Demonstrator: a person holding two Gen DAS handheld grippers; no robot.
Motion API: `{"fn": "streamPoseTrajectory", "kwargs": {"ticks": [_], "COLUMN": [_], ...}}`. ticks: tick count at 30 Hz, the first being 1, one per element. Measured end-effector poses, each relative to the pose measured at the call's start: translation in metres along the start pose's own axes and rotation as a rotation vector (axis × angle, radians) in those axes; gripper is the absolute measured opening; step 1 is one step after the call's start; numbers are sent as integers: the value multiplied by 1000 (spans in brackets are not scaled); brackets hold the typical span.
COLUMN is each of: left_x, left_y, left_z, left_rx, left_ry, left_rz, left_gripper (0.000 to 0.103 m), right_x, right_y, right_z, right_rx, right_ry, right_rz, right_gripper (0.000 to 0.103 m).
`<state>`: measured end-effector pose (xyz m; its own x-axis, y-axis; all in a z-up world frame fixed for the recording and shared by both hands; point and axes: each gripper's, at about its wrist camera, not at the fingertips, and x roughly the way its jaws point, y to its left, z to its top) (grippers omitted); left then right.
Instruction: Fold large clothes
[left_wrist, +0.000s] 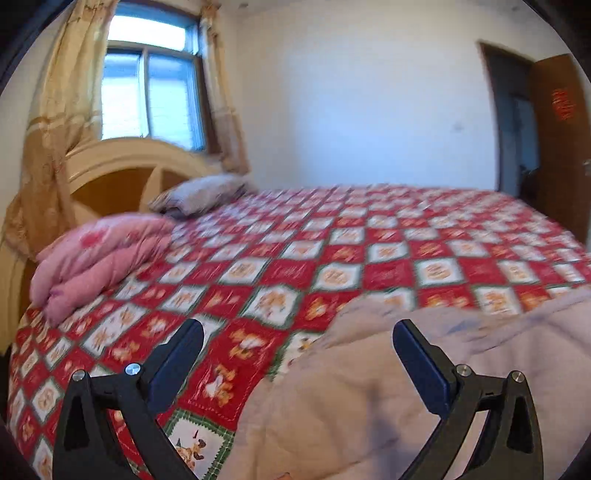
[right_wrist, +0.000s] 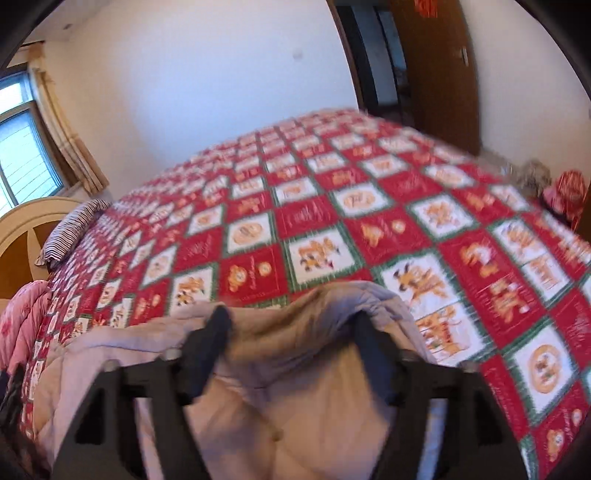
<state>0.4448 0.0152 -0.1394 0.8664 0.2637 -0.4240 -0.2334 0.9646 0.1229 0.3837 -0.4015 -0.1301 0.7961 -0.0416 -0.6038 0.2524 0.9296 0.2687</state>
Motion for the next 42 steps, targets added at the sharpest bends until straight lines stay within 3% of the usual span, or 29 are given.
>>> {"fn": "streamPoseTrajectory", "kwargs": {"ticks": [2,4,7,9,11,15,17,19,21,30,42], "left_x": [29,48,56,40,16,-5,7,24,45,68,81], "left_y": [6,15,25,25,18,-12,-25,-33,-33,-20,-38], "left_z": [-6,-12,-13,-9,-2,7,3,-6,-19,-37,-41], "left_rx": [-48,-115,-202,-203,-171,-39,-1,20,-8,-120,-53], "left_ry": [99,168,231,197,121,44,83,145,211,278,342], "left_rz": [50,76,62,29,-23,-110,-127,-99,-88,-129,-94], "left_gripper": [102,102,102,102,102,102,102,102,102,102,102], "right_x": [-23,-40,-43,-29,-12,34,50,54,54,74,90], "right_y": [8,23,65,106,123,130,123,119,119,117,116], "right_z": [-6,-14,-31,-48,-56,-62,-67,-70,-72,-74,-75], "right_rx": [-29,-78,-201,-384,-439,-433,-421,-412,-416,-400,-400], "right_ry": [-93,-144,-132,-87,-80,-9,49,49,38,75,146], "right_rz": [-19,-20,59,85,57,-35,-38,-36,-30,1,3], "right_gripper": [98,98,98,96,96,96,96,96,97,103,103]}}
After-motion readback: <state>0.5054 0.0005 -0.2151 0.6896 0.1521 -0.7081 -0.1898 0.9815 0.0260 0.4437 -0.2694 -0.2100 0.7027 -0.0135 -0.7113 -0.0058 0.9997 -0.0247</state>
